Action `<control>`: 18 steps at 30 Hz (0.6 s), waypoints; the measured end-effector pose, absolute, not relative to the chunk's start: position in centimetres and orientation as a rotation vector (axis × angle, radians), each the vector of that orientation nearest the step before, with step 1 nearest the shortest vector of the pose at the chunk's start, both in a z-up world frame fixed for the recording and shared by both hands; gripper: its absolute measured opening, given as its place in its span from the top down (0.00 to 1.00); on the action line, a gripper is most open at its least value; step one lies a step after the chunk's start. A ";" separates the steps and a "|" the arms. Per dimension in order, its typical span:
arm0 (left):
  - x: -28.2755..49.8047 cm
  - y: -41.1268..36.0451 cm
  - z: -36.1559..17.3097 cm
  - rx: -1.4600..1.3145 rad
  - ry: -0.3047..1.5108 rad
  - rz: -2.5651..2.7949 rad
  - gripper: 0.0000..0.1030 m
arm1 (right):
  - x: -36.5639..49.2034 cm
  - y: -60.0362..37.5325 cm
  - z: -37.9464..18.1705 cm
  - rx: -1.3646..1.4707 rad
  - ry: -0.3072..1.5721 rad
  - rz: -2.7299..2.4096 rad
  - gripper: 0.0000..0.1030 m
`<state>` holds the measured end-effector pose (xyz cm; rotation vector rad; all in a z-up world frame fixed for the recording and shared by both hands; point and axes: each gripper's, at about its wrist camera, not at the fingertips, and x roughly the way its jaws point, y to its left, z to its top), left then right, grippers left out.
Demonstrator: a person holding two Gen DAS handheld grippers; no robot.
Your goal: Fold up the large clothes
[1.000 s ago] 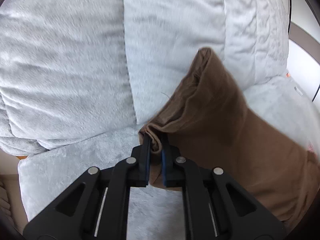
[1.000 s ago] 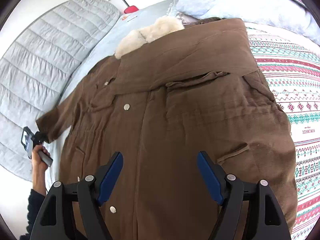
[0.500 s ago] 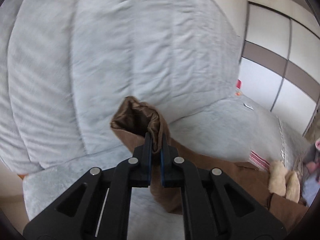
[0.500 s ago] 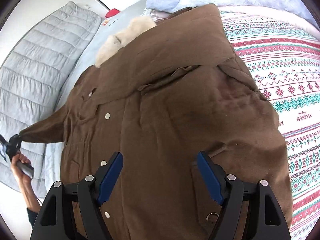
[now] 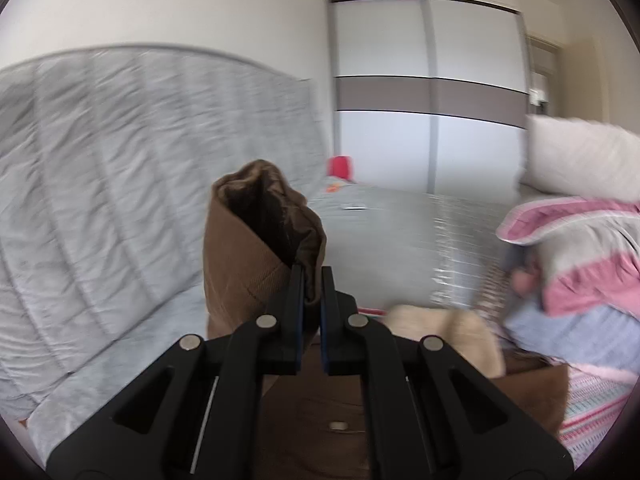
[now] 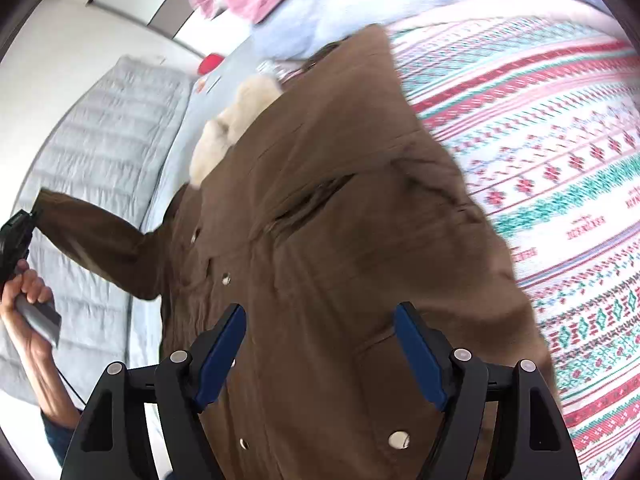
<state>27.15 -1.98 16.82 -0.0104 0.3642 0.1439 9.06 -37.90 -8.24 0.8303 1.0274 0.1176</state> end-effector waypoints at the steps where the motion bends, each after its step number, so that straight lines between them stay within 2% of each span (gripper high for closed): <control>1: 26.9 -3.6 16.5 0.003 0.357 0.119 0.93 | 9.1 -38.4 -8.4 0.847 1.025 0.110 0.25; 5: 26.8 -9.7 13.0 0.027 0.397 0.002 0.93 | 9.0 -40.1 -8.6 0.908 1.009 0.086 0.25; 12: 29.1 -18.7 1.8 -0.014 0.681 -0.189 0.90 | 8.6 -42.1 -8.6 0.945 0.989 0.064 0.25; 15: 30.7 -19.8 -2.3 -0.029 0.834 -0.276 0.90 | 8.4 -42.9 -8.6 0.938 0.981 0.034 0.25; 18: 30.2 -19.8 -3.4 0.020 0.856 -0.318 0.84 | 8.1 -43.8 -8.8 0.962 0.979 0.019 0.25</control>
